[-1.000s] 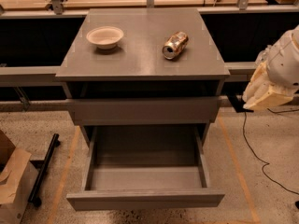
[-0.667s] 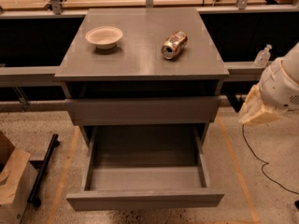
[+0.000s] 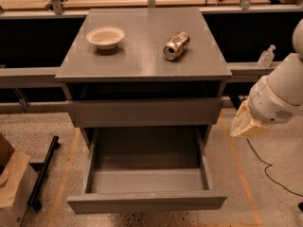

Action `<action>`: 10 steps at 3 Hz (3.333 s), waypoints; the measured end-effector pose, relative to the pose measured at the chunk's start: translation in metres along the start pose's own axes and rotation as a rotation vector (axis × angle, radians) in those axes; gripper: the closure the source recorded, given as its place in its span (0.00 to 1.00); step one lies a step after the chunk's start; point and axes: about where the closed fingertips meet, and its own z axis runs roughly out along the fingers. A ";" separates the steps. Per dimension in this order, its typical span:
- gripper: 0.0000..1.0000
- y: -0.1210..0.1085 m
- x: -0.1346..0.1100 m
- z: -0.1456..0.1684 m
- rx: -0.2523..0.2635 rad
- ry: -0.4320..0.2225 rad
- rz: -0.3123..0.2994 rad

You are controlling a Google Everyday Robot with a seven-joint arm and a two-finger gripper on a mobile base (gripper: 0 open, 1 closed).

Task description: Close middle drawer

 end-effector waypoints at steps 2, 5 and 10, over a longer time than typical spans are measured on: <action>1.00 0.014 0.019 0.085 -0.039 -0.074 0.007; 1.00 0.024 0.029 0.152 -0.108 -0.081 0.052; 1.00 0.074 0.064 0.326 -0.273 -0.130 0.132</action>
Offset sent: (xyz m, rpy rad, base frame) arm -0.0012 0.0049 -0.1456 0.1169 0.0437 0.0164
